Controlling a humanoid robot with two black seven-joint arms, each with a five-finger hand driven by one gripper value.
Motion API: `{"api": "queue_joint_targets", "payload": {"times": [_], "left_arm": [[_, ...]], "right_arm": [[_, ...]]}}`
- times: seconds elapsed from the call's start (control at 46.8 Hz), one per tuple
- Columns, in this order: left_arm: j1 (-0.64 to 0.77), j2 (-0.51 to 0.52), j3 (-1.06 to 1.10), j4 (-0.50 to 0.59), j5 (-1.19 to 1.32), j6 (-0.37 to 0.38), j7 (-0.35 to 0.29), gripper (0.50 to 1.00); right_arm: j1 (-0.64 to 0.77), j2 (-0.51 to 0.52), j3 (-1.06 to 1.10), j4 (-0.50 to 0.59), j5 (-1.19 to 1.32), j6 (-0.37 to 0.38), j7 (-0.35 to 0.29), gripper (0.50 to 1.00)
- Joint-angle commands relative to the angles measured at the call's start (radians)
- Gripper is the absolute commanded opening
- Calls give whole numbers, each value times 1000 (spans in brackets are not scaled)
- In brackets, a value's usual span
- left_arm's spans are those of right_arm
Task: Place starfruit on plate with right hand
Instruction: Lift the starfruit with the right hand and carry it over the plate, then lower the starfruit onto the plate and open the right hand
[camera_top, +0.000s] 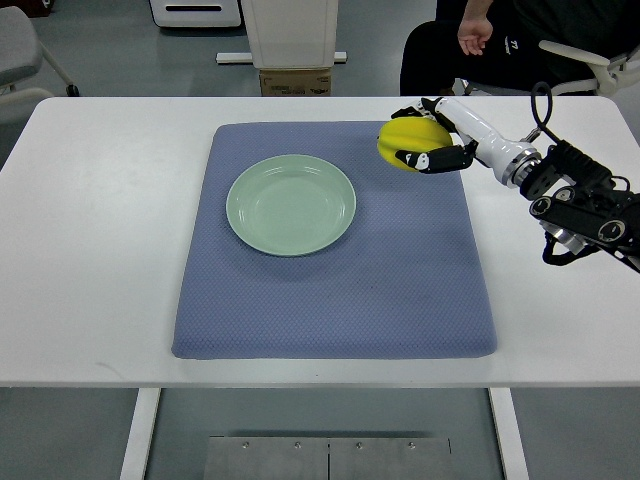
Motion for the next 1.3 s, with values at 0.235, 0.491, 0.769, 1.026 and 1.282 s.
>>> {"api": "queue_joint_targets", "payload": {"times": [0.235, 0.491, 0.769, 1.026, 1.282], "left_arm": [[0, 0, 0, 0, 0, 0, 0, 1000], [0, 0, 0, 0, 0, 0, 0, 1000], [0, 0, 0, 0, 0, 0, 0, 1000], [0, 0, 1, 0, 0, 0, 0, 1000], [0, 0, 0, 0, 0, 0, 0, 1000]], "right_arm": [[-1, 182, -1, -33, 1, 0, -18, 500], [-24, 246, 2, -59, 1, 0, -23, 500], [-47, 281, 2, -59, 3, 0, -23, 500], [-56, 286, 5, -64, 18, -10, -44, 670], [-59, 285, 88, -65, 49, -16, -44, 983]]}}
